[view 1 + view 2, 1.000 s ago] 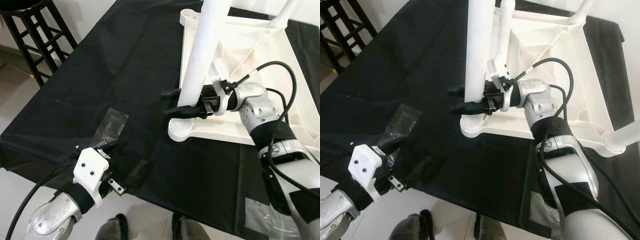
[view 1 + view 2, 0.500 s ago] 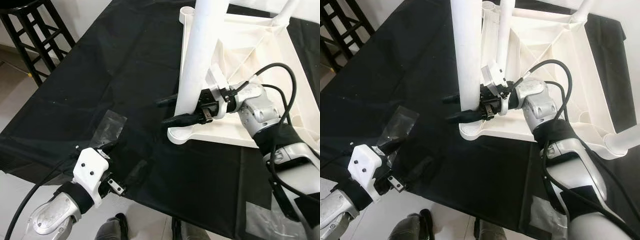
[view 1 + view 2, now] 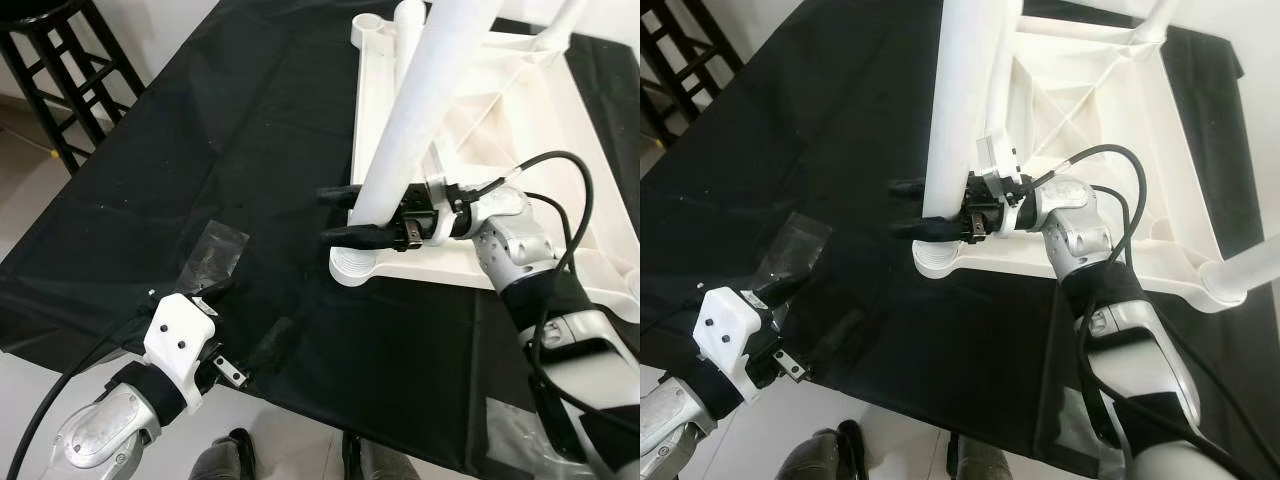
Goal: Building children table
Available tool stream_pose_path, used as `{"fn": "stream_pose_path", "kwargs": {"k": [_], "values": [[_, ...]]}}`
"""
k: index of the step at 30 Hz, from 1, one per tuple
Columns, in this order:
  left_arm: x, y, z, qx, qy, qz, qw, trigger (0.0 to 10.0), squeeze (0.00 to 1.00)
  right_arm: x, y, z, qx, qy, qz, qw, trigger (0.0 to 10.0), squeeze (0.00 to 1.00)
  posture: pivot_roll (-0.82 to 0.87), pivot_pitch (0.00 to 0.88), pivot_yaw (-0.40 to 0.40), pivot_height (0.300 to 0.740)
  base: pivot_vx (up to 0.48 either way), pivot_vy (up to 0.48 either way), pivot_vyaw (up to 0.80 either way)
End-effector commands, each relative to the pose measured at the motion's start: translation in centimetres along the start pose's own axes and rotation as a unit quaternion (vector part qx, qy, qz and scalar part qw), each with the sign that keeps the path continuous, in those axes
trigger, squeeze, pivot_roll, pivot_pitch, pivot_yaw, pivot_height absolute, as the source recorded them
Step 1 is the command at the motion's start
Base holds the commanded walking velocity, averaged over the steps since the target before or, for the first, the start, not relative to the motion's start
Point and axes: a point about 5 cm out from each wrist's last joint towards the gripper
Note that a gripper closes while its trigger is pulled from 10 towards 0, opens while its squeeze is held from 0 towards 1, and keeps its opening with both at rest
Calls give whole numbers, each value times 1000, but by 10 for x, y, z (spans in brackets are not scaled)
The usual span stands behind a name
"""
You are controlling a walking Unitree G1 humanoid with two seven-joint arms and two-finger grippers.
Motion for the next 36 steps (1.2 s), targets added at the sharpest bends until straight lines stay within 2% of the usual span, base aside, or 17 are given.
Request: {"fn": "stream_pose_path", "kwargs": {"k": [1,5,7,8,10,12,13,14,15,20,29,30,31,33,34,35,36], "values": [[2,-3,3,-10,-6,-2,1000,10000,0,-16,-32,-2,-54,-8,-60,997,10000,0,23,336,-44,740,0,0,0],[2,-3,2,-10,-6,-1,1000,10000,0,-32,-39,-10,-88,-57,-90,990,10000,0,17,330,-50,740,0,0,0],[2,-4,2,-9,-7,-1,1000,10000,0,-39,-45,-15,-119,-96,-113,982,10000,0,12,326,-52,740,0,0,0],[2,-4,2,-9,-8,-1,1000,10000,0,-43,-54,-21,-156,-191,-143,959,10000,0,9,323,-53,740,0,0,0],[2,-4,2,-9,-8,-1,1000,10000,0,-43,-54,-21,-156,-191,-143,959,10000,0,9,323,-53,740,0,0,0],[1,-5,1,-10,-9,-1,1000,10000,0,-59,-60,-31,-185,-365,-193,892,10000,0,4,313,-59,740,0,0,0],[1,-5,1,-10,-9,-1,1000,10000,0,-68,-57,-33,-183,-412,-207,868,10000,0,4,313,-59,740,0,0,0],[1,-5,1,-10,-9,-1,1000,10000,0,-68,-57,-33,-183,-412,-207,868,10000,0,4,313,-59,740,0,0,0],[1,-6,1,-10,-10,-1,1000,10000,0,-75,-54,-39,-174,-434,-214,858,10000,0,-2,305,-55,740,0,0,0],[-1,-7,-1,-9,-13,-3,1000,10000,0,-82,-51,-50,-151,-457,-214,850,10000,0,2,290,-49,740,0,0,0],[-3,-7,-4,-6,-14,-9,1000,10000,0,-80,-47,-58,-143,-452,-183,861,10000,0,0,287,-44,740,0,0,0],[-6,-6,-5,-4,-13,-10,1000,10000,0,-67,-31,-61,-88,-359,-146,918,10000,0,-6,283,-43,740,0,0,0],[-6,-6,-5,-4,-13,-10,1000,10000,0,-67,-31,-61,-88,-359,-146,918,10000,0,-6,283,-43,740,0,0,0],[-8,-5,-7,2,-12,-7,1000,10000,0,-63,-8,-55,-51,-266,-113,956,10000,0,-8,281,-42,740,0,0,0],[-8,-5,-7,2,-12,-7,1000,10000,0,-63,-8,-55,-51,-266,-113,956,10000,0,-8,281,-42,740,0,0,0],[-11,-3,-7,9,-10,-1,1000,10000,0,-62,-3,-43,-46,-187,-106,975,10000,0,-10,278,-41,740,0,0,0],[-11,-3,-7,9,-10,-1,1000,10000,0,-62,-3,-43,-46,-187,-106,975,10000,0,-10,278,-41,740,0,0,0]]}}
Point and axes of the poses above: a point about 5 cm out from each wrist's last joint towards the gripper, its own z axis pointing back from the gripper into the wrist, its own y axis along the axis of the wrist's last joint, x = y × z, and after that the axes turned 4 degrees about z, right-handed
